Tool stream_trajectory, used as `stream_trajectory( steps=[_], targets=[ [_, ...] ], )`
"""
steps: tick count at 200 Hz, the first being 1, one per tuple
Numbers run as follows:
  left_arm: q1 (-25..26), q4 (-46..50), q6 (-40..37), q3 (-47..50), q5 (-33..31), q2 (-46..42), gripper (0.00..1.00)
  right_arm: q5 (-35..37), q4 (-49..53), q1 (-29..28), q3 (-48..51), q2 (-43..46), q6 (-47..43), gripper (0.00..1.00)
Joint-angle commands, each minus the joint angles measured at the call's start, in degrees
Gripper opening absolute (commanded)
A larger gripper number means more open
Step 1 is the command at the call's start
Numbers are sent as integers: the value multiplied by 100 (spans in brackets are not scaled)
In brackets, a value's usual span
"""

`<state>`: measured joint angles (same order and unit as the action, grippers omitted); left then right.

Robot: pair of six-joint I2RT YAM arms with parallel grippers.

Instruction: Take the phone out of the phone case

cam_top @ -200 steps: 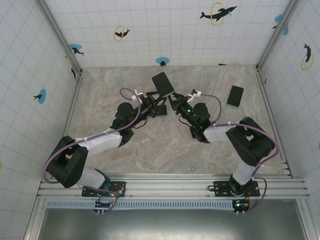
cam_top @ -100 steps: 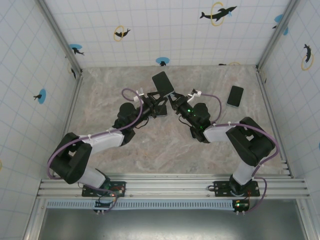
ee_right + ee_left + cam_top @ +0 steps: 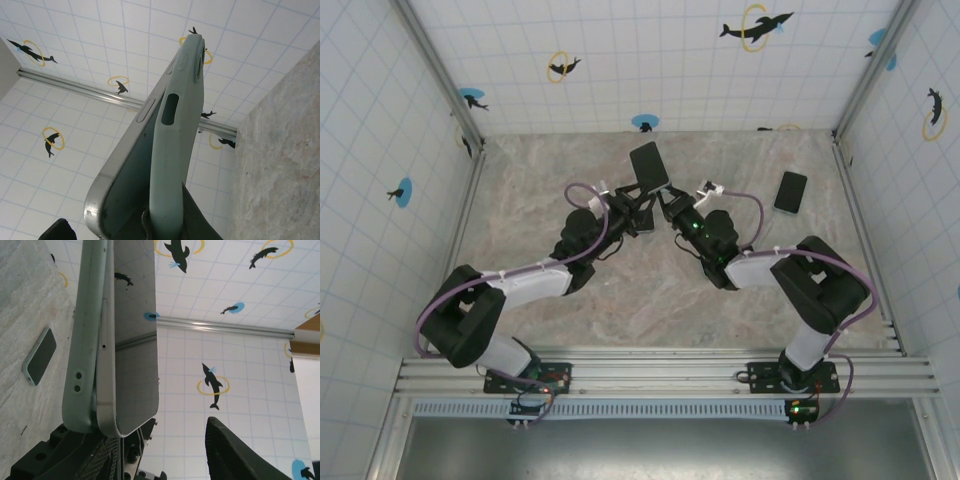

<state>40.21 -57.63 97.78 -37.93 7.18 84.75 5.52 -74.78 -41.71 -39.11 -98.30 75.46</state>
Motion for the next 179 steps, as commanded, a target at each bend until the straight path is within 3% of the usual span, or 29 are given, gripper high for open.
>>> stream_trajectory(
  steps=[1, 50, 136, 179],
  targets=[
    [134, 42, 192, 38, -707, -72, 46, 333, -966, -176, 107, 241, -173, 0],
    [519, -47, 471, 45, -1616, 3, 39, 811, -1535, -394, 276, 113, -350, 0],
    [679, -451, 746, -537, -1832, 623, 33, 879, -1742, -525, 378, 68, -573, 0],
    [730, -525, 815, -647, -1815, 785, 25, 891, -1715, -532, 409, 83, -628, 0]
  ],
)
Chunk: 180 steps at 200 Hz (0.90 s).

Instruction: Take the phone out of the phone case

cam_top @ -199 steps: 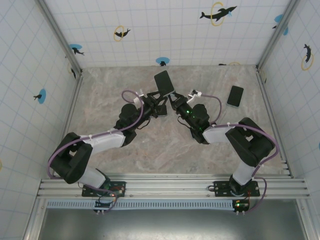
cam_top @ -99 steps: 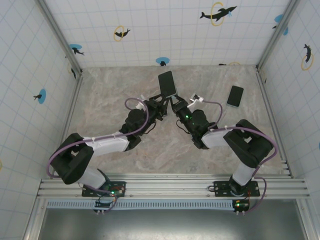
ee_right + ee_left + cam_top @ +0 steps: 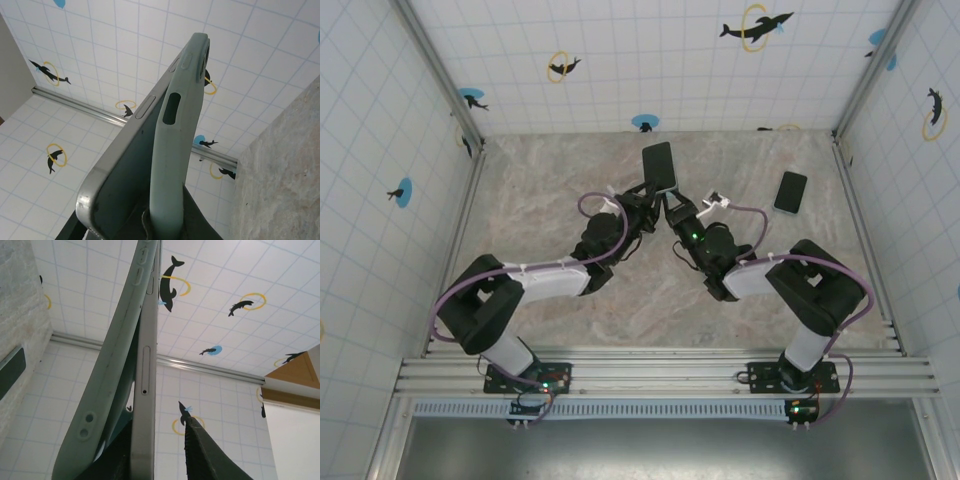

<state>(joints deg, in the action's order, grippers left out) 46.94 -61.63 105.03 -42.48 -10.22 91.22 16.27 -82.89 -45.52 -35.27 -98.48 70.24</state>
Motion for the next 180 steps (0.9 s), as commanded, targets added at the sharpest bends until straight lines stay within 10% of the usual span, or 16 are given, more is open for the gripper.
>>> stream_trajectory(
  steps=[1, 87, 180],
  targets=[
    [59, -123, 93, -192, -76, 135, 24, -179, -904, -155, 27, 101, -104, 0],
    [61, 180, -281, -158, 119, -177, 1, -30, -265, -38, -33, 209, -147, 0],
    [115, 565, -504, 491, 398, -834, 0, 483, 1010, 267, -634, 139, -262, 0]
  ],
)
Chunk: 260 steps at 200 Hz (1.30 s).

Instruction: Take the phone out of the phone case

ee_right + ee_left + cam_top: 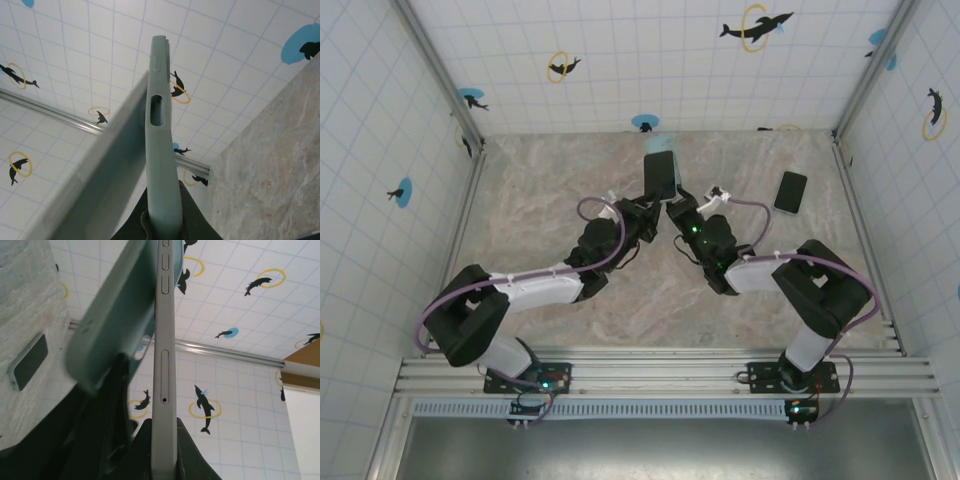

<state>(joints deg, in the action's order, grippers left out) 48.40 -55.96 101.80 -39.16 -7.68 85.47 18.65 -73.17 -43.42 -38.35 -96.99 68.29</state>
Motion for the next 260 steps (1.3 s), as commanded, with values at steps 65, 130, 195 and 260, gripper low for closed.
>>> stream_trajectory(
  steps=[65, 130, 195, 260],
  targets=[
    [-1307, 1367, -1131, 513, 1534, -1145, 0, 203, 84, 141, -253, -23, -51, 0],
    [-3190, 1160, -1657, 941, 3472, -1265, 0, 119, 133, 66, -270, -108, 151, 0],
    [-4762, 1463, -3132, 796, 5078, -698, 0, 47, 290, -172, -448, -279, 366, 0],
    [-5890, 1792, -4631, 794, 5664, -8, 0, -57, 469, -424, -825, -638, 424, 0]
  ],
)
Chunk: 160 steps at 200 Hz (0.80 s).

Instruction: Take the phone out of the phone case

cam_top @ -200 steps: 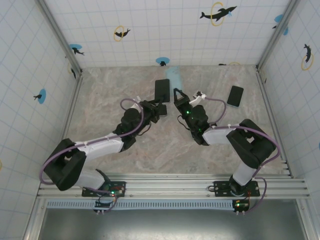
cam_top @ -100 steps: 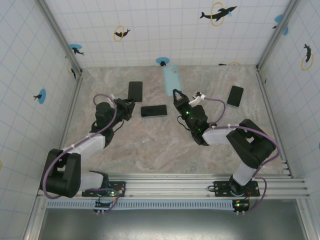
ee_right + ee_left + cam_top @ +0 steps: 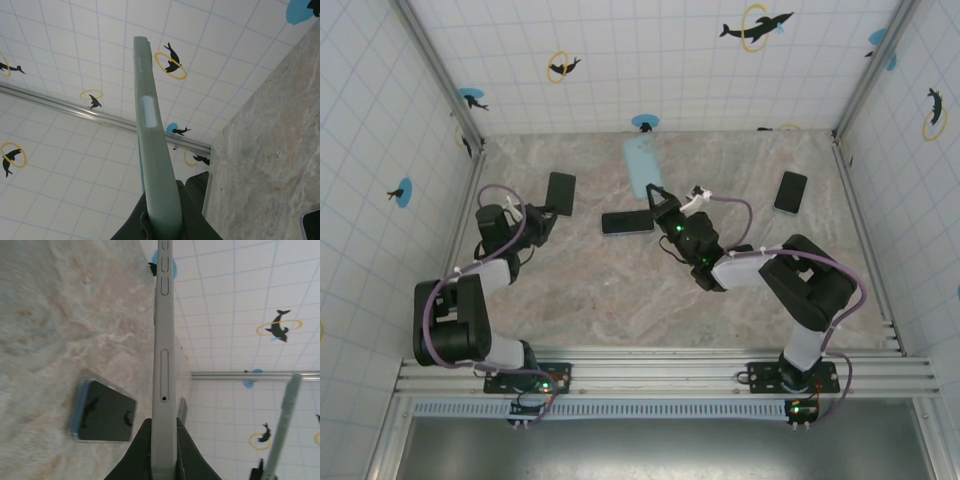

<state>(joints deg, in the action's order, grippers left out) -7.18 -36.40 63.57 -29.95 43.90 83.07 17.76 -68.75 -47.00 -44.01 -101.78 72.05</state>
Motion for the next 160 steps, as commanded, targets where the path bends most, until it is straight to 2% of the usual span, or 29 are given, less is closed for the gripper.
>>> stream_trajectory(
  steps=[1, 30, 86, 160],
  targets=[
    [-347, -182, -805, -126, 514, 247, 0, 29, 28, -69, -263, -163, 47, 0],
    [-717, -352, -1036, -190, 858, 684, 0, -6, 95, -94, -404, -295, 48, 0],
    [-1387, -910, -1017, -342, 1322, 1453, 0, -34, 228, -218, -748, -647, 70, 0],
    [-1729, -925, -1012, -758, 1604, 2199, 0, -76, 414, -352, -1088, -925, 110, 0]
  ],
)
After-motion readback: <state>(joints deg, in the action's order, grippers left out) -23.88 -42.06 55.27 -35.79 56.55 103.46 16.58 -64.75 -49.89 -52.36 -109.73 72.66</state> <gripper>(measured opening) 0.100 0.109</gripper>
